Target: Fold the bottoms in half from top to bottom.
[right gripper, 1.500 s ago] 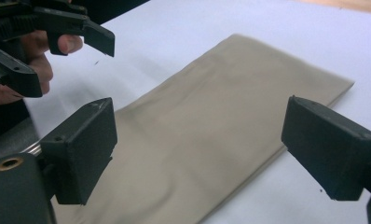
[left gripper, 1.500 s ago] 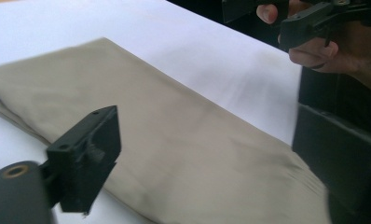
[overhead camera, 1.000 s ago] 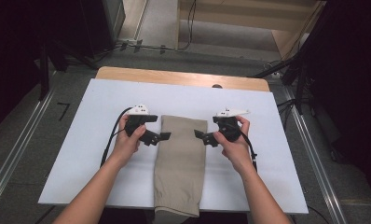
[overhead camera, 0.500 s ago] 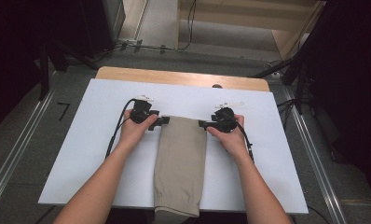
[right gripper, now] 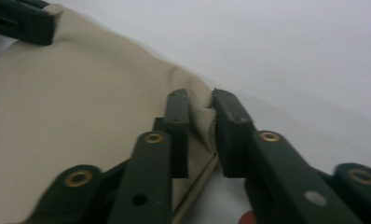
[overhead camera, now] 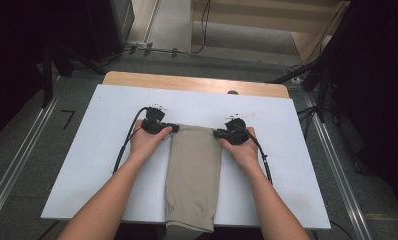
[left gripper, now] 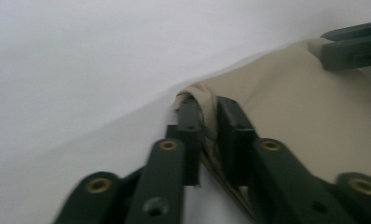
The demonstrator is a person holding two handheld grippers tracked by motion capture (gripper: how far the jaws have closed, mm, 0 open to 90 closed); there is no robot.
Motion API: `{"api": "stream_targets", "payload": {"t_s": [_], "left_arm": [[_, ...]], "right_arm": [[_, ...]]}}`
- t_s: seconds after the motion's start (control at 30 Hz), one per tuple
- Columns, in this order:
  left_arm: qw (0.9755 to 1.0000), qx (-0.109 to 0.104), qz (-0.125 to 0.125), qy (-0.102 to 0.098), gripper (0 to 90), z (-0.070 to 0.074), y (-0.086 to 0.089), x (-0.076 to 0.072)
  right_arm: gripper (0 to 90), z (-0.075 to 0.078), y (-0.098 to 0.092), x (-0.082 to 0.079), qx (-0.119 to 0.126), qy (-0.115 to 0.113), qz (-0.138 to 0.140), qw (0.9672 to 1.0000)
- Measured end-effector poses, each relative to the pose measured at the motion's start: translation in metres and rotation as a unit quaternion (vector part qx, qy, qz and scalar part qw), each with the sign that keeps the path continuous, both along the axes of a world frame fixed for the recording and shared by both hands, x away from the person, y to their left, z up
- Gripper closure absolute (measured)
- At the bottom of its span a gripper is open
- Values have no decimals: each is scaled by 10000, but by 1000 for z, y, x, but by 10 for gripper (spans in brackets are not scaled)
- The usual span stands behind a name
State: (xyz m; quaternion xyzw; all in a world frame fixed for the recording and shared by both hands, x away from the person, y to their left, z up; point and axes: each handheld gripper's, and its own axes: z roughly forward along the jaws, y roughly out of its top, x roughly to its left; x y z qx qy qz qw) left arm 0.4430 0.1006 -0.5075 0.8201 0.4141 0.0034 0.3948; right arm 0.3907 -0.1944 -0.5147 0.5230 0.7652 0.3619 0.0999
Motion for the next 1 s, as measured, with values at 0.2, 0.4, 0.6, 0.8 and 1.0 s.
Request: {"api": "stream_targets", "payload": {"t_s": [0.2, 0.4, 0.6, 0.8, 1.0], "left_arm": [[9997, -233, 6, 65, 892, 4, 5, 2], [9992, -387, 80, -69, 897, 22, 8, 13], [9976, -520, 122, -450, 896, 56, 5, 32], [9956, -465, 174, -792, 896, 91, -2, 53], [9937, -308, 315, -1034, 883, 112, -7, 70]], "right_arm": [[843, 6, 1, -1, -161, -144, 22, 9998], [847, 28, -3, 10, -90, -395, 50, 9992], [847, 63, -4, 28, -114, -741, -62, 9972], [847, 92, -9, 53, -107, -955, -126, 9953], [816, 109, -8, 75, 159, -1025, -398, 9938]]}}
